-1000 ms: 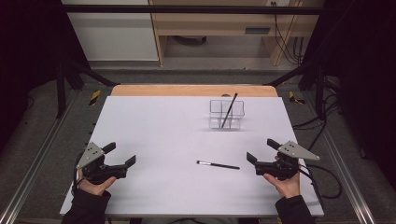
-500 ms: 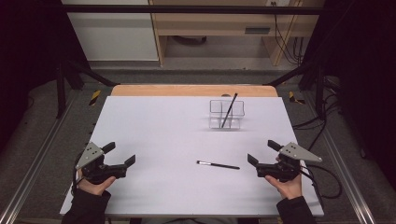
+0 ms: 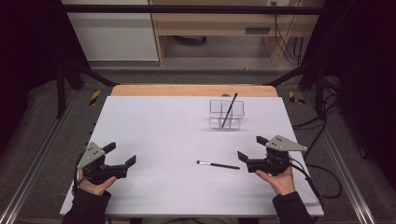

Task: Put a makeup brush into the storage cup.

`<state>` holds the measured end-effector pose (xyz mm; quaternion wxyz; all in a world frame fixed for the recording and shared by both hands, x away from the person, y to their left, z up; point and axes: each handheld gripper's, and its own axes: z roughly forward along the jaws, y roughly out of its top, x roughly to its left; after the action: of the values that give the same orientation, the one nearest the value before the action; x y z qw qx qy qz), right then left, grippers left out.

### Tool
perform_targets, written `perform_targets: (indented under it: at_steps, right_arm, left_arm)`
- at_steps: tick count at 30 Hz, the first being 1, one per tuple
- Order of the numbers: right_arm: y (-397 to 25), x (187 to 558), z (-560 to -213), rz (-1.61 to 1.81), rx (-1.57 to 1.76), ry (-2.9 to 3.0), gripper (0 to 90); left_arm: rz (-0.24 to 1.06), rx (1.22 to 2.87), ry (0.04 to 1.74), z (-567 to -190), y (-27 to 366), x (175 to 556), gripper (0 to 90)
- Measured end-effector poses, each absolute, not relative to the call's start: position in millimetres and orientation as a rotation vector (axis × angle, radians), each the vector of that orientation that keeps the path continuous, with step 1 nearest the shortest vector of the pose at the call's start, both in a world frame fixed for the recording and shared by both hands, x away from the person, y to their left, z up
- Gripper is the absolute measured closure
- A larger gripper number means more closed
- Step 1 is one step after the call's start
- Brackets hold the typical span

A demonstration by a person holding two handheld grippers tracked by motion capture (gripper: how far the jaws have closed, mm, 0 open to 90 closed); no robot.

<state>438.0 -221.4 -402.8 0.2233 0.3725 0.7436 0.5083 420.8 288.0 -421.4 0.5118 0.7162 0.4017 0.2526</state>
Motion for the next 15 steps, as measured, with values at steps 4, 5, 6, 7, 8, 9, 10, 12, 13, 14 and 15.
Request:
perform_targets:
  at_steps: [4, 5, 6, 7, 8, 9, 10, 12, 13, 14, 15]
  right_arm:
    - [-210, 446, -404, 1.365, 1.024, 2.111, 10.2]
    - [-206, 448, -405, 1.351, 1.025, 2.127, 11.1]
    - [-203, 450, -405, 1.338, 1.019, 2.144, 11.7]
    - [-200, 451, -406, 1.325, 1.01, 2.162, 11.8]
    - [-197, 453, -407, 1.314, 1.009, 2.178, 12.5]
    - [-194, 455, -408, 1.298, 1.003, 2.2, 12.8]
    - [-191, 457, -409, 1.284, 0.997, 2.219, 13.1]
    - [-185, 460, -410, 1.255, 0.987, 2.255, 13.5]
    - [-182, 461, -411, 1.245, 0.985, 2.269, 13.8]
    - [-180, 462, -412, 1.237, 0.983, 2.284, 14.1]
    - [-178, 464, -412, 1.225, 0.974, 2.3, 14.2]
  left_arm:
    - [0.604, 1.726, 0.967, -422, 288, 421, 5.1]
    - [0.604, 1.727, 0.967, -422, 288, 421, 5.1]
    - [0.603, 1.728, 0.968, -422, 288, 421, 5.1]
    - [0.603, 1.727, 0.967, -422, 288, 421, 5.1]
    - [0.604, 1.728, 0.965, -422, 287, 421, 5.1]
    - [0.604, 1.729, 0.964, -422, 287, 421, 5.1]
    - [0.604, 1.731, 0.963, -422, 287, 421, 5.1]
    - [0.604, 1.735, 0.964, -422, 287, 421, 5.1]
    - [0.603, 1.735, 0.964, -423, 287, 421, 5.1]
    - [0.603, 1.735, 0.964, -423, 287, 421, 5.1]
    - [0.602, 1.734, 0.964, -423, 287, 421, 5.1]
